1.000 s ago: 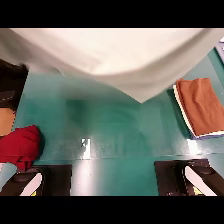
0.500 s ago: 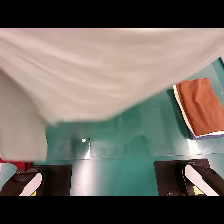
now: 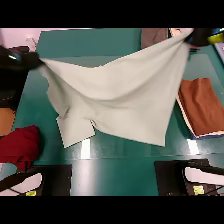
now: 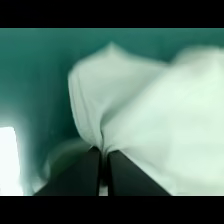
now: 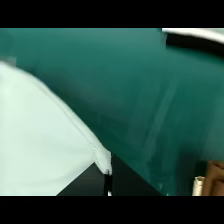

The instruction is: Fold the shirts.

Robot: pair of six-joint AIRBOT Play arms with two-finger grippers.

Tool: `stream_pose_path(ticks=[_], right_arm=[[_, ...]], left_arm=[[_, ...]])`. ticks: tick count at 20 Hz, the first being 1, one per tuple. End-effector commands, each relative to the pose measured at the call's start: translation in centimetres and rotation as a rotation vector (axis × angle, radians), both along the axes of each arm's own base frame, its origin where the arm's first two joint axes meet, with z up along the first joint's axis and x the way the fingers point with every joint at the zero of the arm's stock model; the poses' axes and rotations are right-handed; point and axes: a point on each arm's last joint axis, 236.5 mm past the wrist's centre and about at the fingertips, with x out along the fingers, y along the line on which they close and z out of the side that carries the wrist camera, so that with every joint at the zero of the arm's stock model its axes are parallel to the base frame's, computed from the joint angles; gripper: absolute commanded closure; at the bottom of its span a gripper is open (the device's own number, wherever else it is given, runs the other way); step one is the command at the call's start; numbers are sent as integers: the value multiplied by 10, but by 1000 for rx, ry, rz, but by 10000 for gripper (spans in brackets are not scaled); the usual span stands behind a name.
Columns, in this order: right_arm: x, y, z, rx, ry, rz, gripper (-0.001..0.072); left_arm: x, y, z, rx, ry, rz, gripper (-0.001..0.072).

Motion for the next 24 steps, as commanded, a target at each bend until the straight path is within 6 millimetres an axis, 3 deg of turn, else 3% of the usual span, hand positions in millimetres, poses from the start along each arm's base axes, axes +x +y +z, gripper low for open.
stream_pose_path(ticks=[1, 2, 3, 4, 5, 8, 11, 13, 15, 18, 21, 24], right_arm=[[43, 10, -85, 3, 153, 6, 692], [53, 12, -93, 6, 162, 5, 692], [61, 12, -97, 8, 158, 3, 621], [68, 12, -96, 8, 149, 3, 382], [72, 12, -91, 9, 140, 1, 299], [50, 14, -82, -3, 182, 35, 307], [8, 21, -92, 2, 263, 87, 405], [-18, 41, -93, 90, 296, 141, 405], [-36, 59, -91, 171, 309, 183, 405], [-49, 67, -91, 213, 307, 185, 404], [-52, 67, -92, 214, 307, 182, 405], [-50, 67, -91, 215, 300, 179, 405]], left_arm=[[27, 4, -89, -21, 110, 42, 680], [37, 8, -91, -17, 82, 62, 677], [44, 14, -89, -4, 53, 78, 475], [48, 21, -84, -5, 40, 93, 184], [44, 31, -79, -4, 61, 98, 164], [0, 69, -78, -3, 221, 115, 160], [-59, 96, -119, -28, 401, 175, 160], [-99, 93, -159, -59, 517, 189, 159], [-123, 83, -191, -86, 588, 184, 159], [-124, 66, -210, -171, 568, 213, 159], [-124, 58, -218, -186, 564, 220, 160], [-115, 34, -220, -188, 531, 184, 160]])
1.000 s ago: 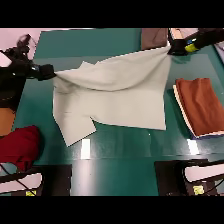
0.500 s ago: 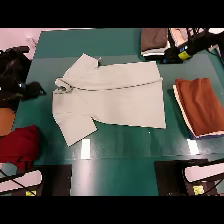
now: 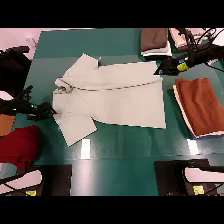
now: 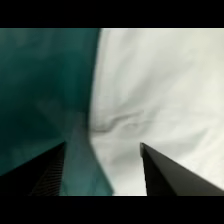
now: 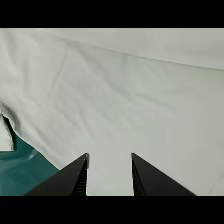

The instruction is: Fold the shirts.

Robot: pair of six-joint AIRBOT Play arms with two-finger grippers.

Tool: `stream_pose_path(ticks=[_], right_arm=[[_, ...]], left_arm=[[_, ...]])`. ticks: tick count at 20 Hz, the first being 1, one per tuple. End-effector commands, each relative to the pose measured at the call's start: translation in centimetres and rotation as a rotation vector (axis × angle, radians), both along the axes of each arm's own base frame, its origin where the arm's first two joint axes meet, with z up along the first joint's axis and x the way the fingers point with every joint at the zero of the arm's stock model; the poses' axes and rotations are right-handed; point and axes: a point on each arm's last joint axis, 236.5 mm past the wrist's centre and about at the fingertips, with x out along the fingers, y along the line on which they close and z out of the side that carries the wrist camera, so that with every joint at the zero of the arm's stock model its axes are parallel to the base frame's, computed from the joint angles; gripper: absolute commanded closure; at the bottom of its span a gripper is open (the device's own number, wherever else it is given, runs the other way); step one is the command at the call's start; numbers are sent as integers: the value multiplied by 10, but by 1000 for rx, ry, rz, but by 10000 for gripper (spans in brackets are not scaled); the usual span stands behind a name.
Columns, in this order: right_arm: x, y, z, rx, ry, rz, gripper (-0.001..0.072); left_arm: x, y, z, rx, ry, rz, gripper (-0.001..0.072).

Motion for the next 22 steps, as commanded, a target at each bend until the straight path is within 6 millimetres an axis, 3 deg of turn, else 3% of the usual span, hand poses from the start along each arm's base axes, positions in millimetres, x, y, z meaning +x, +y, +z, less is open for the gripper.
stream_pose_path(ticks=[1, 2, 3, 4, 5, 8, 11, 13, 15, 17, 19, 22], right_arm=[[-3, 3, 1, 15, -1, 3, 405], [-5, 2, 0, 12, 8, 7, 405], [-8, -1, -1, 9, 22, 8, 404], [-11, -8, -3, 3, 40, 4, 405], [-13, -16, -6, -6, 56, -5, 404], [-33, -50, -29, -14, 145, -81, 405], [-84, -92, -90, -48, 321, -201, 395], [-130, -111, -135, -70, 462, -264, 227], [-168, -112, -167, -29, 572, -325, 203], [-193, -110, -194, -5, 636, -377, 207], [-204, -101, -209, 13, 662, -394, 260], [-197, -80, -220, 50, 631, -407, 286]], left_arm=[[8, -24, -6, -2, -44, -25, 161], [11, -30, -5, -4, -54, -33, 198], [12, -33, -2, -14, -59, -30, 453], [15, -34, 2, -17, -63, -36, 621], [16, -33, 7, -10, -67, -52, 679], [25, -27, 36, 28, -127, -88, 681], [31, -25, 67, 56, -226, -86, 681], [29, -26, 72, 57, -235, -93, 680], [28, -26, 72, 55, -231, -95, 681], [28, -26, 72, 54, -231, -94, 680], [28, -26, 72, 53, -229, -91, 680], [27, -27, 72, 50, -225, -93, 680]])
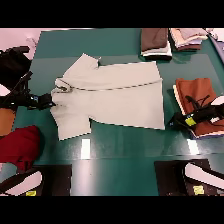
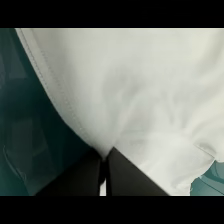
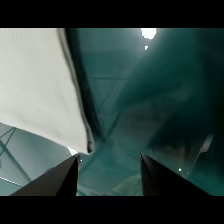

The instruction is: Fold the shirts.

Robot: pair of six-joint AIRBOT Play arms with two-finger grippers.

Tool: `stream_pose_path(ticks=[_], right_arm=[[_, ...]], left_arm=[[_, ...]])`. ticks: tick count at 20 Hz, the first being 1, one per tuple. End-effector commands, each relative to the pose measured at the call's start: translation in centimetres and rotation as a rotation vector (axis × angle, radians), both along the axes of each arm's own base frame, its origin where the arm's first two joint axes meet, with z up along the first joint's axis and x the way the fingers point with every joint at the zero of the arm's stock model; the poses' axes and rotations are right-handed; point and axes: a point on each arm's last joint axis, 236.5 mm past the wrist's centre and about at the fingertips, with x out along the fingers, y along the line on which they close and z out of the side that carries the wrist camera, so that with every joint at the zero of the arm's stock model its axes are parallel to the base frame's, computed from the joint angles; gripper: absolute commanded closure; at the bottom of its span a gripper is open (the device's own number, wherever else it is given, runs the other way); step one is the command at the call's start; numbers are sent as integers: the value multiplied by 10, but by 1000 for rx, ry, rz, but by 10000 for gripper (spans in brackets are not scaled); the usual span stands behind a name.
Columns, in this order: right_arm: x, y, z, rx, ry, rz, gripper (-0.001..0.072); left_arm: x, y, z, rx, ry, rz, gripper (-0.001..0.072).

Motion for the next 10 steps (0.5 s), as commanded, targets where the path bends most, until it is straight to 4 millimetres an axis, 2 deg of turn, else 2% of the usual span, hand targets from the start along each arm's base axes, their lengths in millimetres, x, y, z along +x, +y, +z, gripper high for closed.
stream_pose_path(ticks=[1, 5, 6, 7, 8, 10], right_arm=[[1, 19, -21, 4, -30, -33, 286], [22, 49, -20, 10, -116, 5, 303], [25, 54, -21, -3, -137, 24, 421], [28, 58, -22, -13, -153, 39, 585], [30, 62, -22, -19, -166, 55, 672], [40, 71, -8, -15, -208, 108, 693]], left_arm=[[-1, -1, 1, -5, 2, 0, 681], [0, -3, 2, -17, 0, 2, 680], [0, -3, 2, -17, 0, 2, 680], [0, -4, 2, -18, 1, 2, 680], [-1, -5, 3, -22, 5, 0, 681], [-1, -5, 14, -16, -27, 0, 681]])
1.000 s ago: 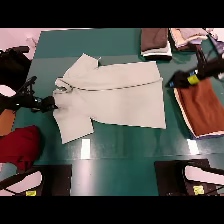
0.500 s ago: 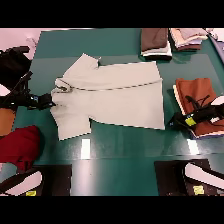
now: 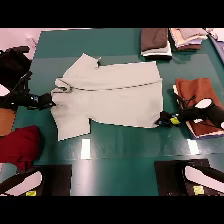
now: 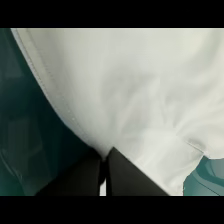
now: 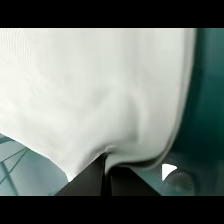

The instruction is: Fold the shirts.

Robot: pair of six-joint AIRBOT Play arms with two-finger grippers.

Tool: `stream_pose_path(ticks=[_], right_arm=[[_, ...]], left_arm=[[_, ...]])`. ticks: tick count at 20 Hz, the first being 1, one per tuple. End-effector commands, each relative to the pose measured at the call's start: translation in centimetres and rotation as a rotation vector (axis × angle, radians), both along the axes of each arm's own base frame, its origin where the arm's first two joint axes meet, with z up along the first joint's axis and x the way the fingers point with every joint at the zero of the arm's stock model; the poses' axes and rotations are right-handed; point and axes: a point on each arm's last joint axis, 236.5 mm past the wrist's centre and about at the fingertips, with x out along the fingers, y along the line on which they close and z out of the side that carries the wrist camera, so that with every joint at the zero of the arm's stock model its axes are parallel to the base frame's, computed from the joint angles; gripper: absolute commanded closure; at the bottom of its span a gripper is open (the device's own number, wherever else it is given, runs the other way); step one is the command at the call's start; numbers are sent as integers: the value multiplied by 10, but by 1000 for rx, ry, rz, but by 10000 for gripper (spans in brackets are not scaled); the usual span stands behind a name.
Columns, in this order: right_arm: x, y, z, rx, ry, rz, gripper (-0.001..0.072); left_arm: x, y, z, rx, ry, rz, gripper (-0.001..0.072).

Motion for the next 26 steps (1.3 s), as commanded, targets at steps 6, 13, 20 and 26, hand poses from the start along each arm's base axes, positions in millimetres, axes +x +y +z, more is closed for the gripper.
stream_pose_path(ticks=[6, 13, 20, 26], right_arm=[[116, 0, 243, -107, -746, 80, 693], [37, -44, 568, -394, -1535, -75, 693], [6, -60, 602, -543, -1544, -84, 695], [92, -83, 499, -365, -1179, -34, 694]], left_arm=[[5, 3, 239, 121, -615, 5, 681], [-172, -27, 566, 258, -1477, 31, 682], [-194, -19, 592, 271, -1519, 95, 682], [-35, -9, 417, 160, -897, -14, 681]])
